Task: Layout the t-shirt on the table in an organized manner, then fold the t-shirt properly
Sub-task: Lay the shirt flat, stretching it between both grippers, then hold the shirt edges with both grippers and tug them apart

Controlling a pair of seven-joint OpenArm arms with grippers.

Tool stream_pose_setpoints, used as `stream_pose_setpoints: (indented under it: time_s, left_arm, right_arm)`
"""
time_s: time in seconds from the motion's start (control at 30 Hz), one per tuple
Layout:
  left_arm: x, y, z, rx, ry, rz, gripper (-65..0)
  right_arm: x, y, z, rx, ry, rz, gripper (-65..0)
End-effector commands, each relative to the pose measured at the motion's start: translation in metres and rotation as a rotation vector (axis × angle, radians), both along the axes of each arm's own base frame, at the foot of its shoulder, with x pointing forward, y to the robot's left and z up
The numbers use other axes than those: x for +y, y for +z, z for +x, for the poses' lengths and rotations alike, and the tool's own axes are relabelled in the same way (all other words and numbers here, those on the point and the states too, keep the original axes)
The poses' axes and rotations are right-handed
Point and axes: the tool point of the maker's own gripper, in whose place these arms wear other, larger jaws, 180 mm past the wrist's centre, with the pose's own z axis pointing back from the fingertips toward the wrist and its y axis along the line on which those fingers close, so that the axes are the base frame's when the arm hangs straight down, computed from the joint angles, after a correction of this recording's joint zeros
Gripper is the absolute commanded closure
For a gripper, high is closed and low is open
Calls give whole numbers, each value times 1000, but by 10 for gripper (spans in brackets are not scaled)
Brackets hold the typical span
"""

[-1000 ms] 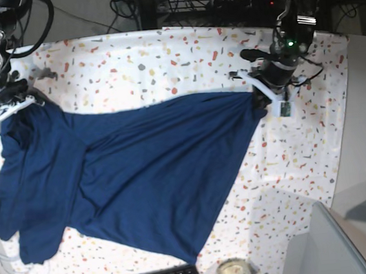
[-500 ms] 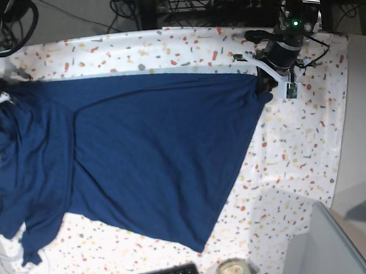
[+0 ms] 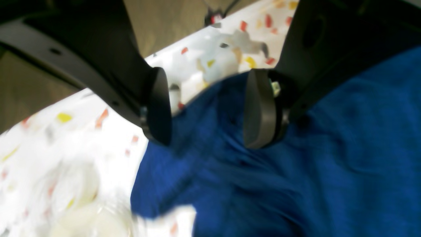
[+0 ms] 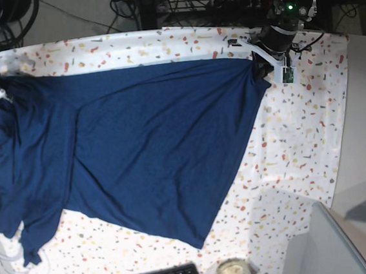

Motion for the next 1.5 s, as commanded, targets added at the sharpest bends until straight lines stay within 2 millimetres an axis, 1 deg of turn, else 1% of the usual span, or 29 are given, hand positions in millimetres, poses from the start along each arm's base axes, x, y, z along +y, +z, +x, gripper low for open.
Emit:
stream_pose_setpoints:
  time_s: [0.0,0.1,0.17,0.2,0.23,0.3,0.33,0.37,0.4,0.43,0.47,0.5,0.53,0.57,0.6,0.63,0.7,0.77,0.8,0.87,0.9,0.97,1.07,1.17,1.23,1.3,1.37,1.4,1.47]
  left_arm:
    - [0,11,4,-41,-3,2,0]
    - [-3,19,3,-55,-12,-3,-193]
    - [-4,21,-1,-56,-14,-3,-288]
    - [1,22,-2,-58,-4,4,-319]
    - [10,24,-4,-56,14,17,-339]
    - [22,28,-5,-65,45,32,-344]
    - [24,32,-3,-77,60,31,-342]
    - [28,39,2,-101,79,33,-341]
    - [31,42,5,-115,95,33,-324]
    - [31,50,16,-147,98,35,-280]
    - [29,56,28,-178,98,27,-207]
    - [25,58,40,-199,90,24,-100]
    - [23,57,52,-211,87,17,0]
    - [18,54,65,-217,79,7,0]
    - [12,51,78,-222,67,-3,0]
    - [7,44,89,-212,50,-7,0]
    - [-6,21,109,-169,15,-18,0]
    - [-16,1,119,-122,-11,-18,0]
    - [-21,-10,122,-94,-27,-16,0]
    - [-28,-25,123,-59,-51,-11,0]
    - [-31,-30,123,-54,-58,-9,0]
    - [-28,-37,118,-47,-58,-3,0]
    - [-16,-53,95,2,-51,17,0]
    - [-11,-65,69,48,-42,28,0]
    - [3,-71,51,74,-17,64,0]
    - [5,-69,39,81,-21,72,0]
    - [4,-64,31,72,-21,67,0]
    - [10,-60,27,67,1,70,0]
    - [24,-51,22,50,52,72,0]
  right_arm:
    - [-7,20,12,-59,9,-46,-326]
    - [-8,33,18,-87,18,-68,-326]
    - [-8,33,18,-88,19,-69,-326]
    - [-8,34,18,-91,19,-71,-326]
    - [-8,34,19,-92,20,-71,-326]
    - [-7,34,19,-93,23,-71,-326]
    - [-7,34,19,-93,25,-71,-323]
    - [-6,34,20,-93,37,-71,-300]
    - [-4,34,22,-97,61,-70,-264]
    - [0,35,25,-100,95,-67,-210]
    - [4,34,27,-101,124,-64,-152]
    - [7,31,27,-97,144,-54,-75]
    - [8,27,26,-90,144,-46,-9]
    - [8,21,26,-77,137,-29,0]
    - [8,15,24,-62,133,-17,-9]
    - [9,6,22,-47,127,0,-21]
    - [11,-11,16,-12,113,38,-5]
    - [12,-24,13,13,101,67,-2]
    - [8,-29,10,32,99,71,-2]
    - [8,-37,3,54,94,83,-2]
    - [6,-37,1,59,91,80,-2]
    - [5,-41,-9,79,86,81,-2]
    - [5,-44,-15,94,84,84,-2]
    - [5,-52,-25,127,72,97,-2]
    - [-3,-54,-36,167,37,62,-2]
    - [-8,-54,-44,204,32,19,-2]
    - [-12,-46,-46,210,56,-24,-2]
    - [-8,-41,-44,198,67,-34,-2]
    - [-5,-23,-34,151,80,-66,-2]
